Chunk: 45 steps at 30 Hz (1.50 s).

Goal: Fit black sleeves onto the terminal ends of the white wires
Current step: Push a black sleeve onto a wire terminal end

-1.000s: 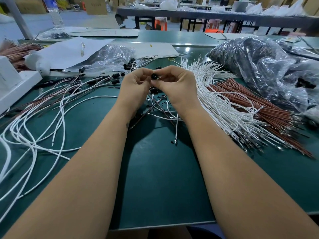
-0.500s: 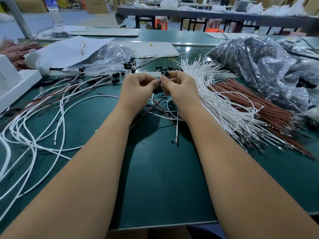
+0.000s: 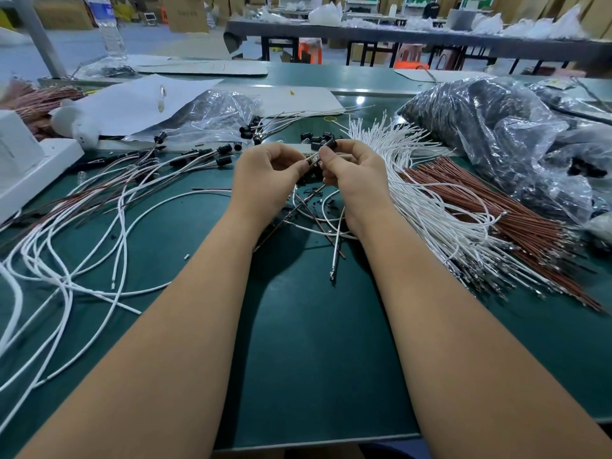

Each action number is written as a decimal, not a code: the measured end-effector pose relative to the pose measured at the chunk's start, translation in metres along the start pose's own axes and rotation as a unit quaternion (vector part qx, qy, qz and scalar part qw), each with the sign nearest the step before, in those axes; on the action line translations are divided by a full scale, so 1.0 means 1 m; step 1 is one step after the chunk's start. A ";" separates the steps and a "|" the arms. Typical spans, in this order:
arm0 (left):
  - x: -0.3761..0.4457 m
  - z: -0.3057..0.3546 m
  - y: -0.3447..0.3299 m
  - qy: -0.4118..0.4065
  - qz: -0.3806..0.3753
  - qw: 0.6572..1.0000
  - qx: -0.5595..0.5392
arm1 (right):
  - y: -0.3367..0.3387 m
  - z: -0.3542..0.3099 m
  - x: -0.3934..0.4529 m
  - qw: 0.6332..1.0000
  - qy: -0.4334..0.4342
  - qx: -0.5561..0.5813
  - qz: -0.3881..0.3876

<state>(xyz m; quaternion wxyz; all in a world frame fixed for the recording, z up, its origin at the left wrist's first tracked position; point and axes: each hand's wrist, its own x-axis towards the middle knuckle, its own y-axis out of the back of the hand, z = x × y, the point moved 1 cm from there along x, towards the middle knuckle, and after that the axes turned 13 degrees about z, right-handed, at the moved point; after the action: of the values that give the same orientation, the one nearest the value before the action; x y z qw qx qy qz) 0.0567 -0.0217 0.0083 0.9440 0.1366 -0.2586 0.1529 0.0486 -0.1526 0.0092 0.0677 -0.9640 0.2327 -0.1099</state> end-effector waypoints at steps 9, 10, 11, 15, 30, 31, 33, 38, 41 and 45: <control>-0.001 0.001 0.000 -0.023 -0.006 1.000 0.018 | -0.003 0.000 -0.003 1.000 -0.003 -0.016 -0.020; -0.001 0.001 0.000 -0.023 -0.008 1.000 0.019 | -0.003 0.000 -0.003 1.000 -0.003 -0.018 -0.020; -0.001 0.001 0.000 -0.023 -0.010 0.999 0.019 | -0.003 0.000 -0.003 1.000 -0.002 -0.019 -0.021; -0.001 0.002 -0.001 -0.019 -0.017 1.000 0.015 | -0.003 -0.002 -0.004 1.000 -0.003 -0.015 -0.018; -0.002 0.000 0.000 -0.018 -0.018 1.000 0.014 | -0.006 0.003 -0.004 0.999 0.005 -0.047 -0.026; -0.002 0.000 0.000 -0.017 -0.017 1.000 0.013 | -0.006 0.003 -0.004 0.998 0.004 -0.049 -0.026; -0.002 0.000 0.000 -0.015 -0.018 1.000 0.012 | -0.005 0.003 -0.004 0.998 0.003 -0.050 -0.025; -0.001 0.002 -0.001 -0.001 -0.016 1.000 -0.003 | -0.005 -0.001 -0.005 0.999 0.013 -0.030 -0.010; -0.003 0.002 -0.001 0.002 -0.023 1.000 0.009 | -0.002 -0.003 -0.004 1.000 0.014 -0.013 0.012; -0.003 0.002 0.000 0.005 -0.027 1.000 0.014 | -0.001 -0.003 -0.003 1.000 0.010 -0.003 0.017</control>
<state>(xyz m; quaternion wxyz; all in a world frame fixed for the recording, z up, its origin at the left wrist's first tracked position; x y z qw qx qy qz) 0.0534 -0.0227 0.0085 0.9471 0.1558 -0.2476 0.1321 0.0459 -0.1505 0.0118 0.0646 -0.9588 0.2503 -0.1175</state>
